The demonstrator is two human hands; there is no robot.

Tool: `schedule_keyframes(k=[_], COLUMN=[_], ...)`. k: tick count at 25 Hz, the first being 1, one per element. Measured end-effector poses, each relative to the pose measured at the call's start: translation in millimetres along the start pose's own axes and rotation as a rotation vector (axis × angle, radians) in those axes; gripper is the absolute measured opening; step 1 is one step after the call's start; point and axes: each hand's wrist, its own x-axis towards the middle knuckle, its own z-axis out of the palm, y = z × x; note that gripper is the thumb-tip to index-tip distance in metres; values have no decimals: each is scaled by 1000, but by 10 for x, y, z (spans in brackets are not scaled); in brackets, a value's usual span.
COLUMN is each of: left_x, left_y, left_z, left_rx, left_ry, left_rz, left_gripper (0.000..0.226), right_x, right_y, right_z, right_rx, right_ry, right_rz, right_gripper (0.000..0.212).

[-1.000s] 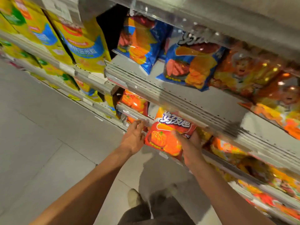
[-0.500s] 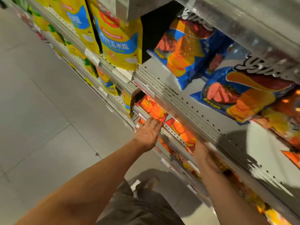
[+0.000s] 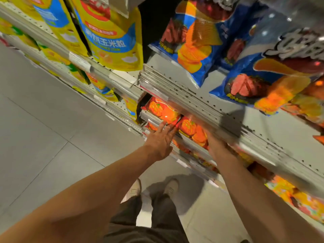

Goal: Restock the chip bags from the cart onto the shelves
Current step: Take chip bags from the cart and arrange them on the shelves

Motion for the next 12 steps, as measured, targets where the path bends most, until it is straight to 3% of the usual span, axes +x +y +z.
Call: schedule_keyframes(k=[3,5,7,9,12], left_x=[-9,-28,-76,-112,-121], left_y=[49,163,385,680,1235], left_z=[-56,-104,-141,-159,-99], left_rx=[-4,-37,-22,-2,37], left_ry=[-28,10,44,92,96], left_rz=[15,29,68,134,244], left_gripper=[81,81,79,76,77], right_x=[-314,-664,-1069,-1371,-1714], right_y=[-177,-181,-110,27,336], right_z=[-67,-229,-428,-679,-1311], right_rx=[-116,-76,-95,-56,38], right_ry=[57,93,164,227,275], right_rz=[-46,-118,-315,-432,-436], right_gripper=[49,22,10,15,39])
